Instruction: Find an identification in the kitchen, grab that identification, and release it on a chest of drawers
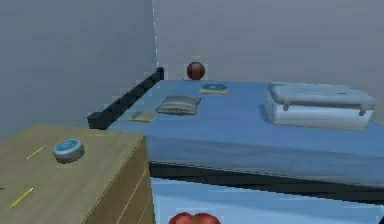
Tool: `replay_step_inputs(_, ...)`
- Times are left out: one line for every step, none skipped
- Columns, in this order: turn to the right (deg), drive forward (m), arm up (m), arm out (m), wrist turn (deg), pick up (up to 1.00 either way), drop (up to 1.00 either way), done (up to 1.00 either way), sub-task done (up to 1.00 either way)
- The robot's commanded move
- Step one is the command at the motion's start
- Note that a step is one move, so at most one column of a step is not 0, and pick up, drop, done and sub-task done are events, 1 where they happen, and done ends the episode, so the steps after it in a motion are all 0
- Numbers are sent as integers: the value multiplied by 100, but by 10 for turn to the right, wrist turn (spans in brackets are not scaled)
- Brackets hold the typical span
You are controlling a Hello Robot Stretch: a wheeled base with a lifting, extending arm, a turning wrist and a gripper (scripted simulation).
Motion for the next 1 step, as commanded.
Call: replay_step_inputs(-30,0,0,0,0,0,0,0,0)
